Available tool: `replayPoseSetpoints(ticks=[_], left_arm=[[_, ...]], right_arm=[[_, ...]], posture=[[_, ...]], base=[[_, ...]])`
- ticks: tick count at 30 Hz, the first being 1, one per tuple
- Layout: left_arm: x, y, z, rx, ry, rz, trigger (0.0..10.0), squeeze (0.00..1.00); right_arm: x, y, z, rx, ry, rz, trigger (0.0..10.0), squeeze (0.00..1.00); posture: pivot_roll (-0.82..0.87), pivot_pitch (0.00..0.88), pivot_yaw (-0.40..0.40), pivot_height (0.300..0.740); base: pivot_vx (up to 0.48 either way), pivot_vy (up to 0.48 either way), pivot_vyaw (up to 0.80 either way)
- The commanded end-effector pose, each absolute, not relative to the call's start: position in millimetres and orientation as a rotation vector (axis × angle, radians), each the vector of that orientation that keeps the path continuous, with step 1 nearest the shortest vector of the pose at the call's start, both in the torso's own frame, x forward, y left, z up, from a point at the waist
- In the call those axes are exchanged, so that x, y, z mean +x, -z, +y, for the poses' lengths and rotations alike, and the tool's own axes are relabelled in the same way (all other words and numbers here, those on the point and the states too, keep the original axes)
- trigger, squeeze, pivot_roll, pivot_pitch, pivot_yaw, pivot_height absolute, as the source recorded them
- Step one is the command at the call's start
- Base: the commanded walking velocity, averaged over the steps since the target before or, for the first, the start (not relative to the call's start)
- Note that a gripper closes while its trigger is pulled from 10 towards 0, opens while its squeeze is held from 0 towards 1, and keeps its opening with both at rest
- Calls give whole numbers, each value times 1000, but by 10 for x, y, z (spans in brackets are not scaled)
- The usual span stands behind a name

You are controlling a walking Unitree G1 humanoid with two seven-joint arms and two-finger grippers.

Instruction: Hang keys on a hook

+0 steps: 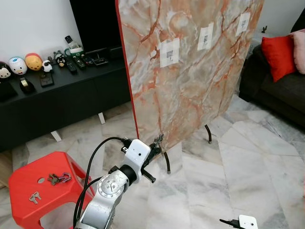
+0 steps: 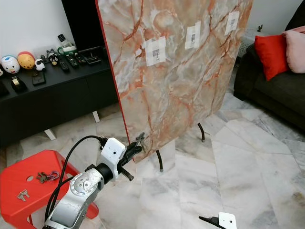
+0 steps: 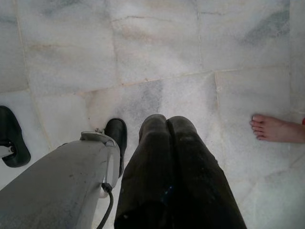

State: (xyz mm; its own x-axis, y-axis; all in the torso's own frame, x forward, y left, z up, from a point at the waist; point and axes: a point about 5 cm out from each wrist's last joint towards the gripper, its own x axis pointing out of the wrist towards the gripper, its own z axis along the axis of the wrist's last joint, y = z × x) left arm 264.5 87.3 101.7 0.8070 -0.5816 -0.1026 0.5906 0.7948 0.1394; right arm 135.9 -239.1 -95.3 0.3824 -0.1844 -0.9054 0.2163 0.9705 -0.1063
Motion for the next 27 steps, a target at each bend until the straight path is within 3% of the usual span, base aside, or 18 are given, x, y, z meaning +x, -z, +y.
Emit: replayPoseSetpoints(ticks=[1, 11, 27], left_arm=[[2636, -1110, 851, 174, 650, 9, 10000, 0], [2636, -1112, 847, 192, 662, 4, 10000, 0], [2647, -1113, 838, 221, 672, -3, 10000, 0]], right_arm=[[1371, 941, -2417, 34, 270, 1137, 10000, 0], [1363, 944, -2418, 49, 296, 1135, 10000, 0], [1348, 959, -2384, 19, 258, 1151, 10000, 0]], posture=[[-5, 0, -45, 740], [-7, 0, -40, 740], [-4, 0, -37, 740]], base=[[0, 0, 0], [0, 0, 0], [279, 0, 0]])
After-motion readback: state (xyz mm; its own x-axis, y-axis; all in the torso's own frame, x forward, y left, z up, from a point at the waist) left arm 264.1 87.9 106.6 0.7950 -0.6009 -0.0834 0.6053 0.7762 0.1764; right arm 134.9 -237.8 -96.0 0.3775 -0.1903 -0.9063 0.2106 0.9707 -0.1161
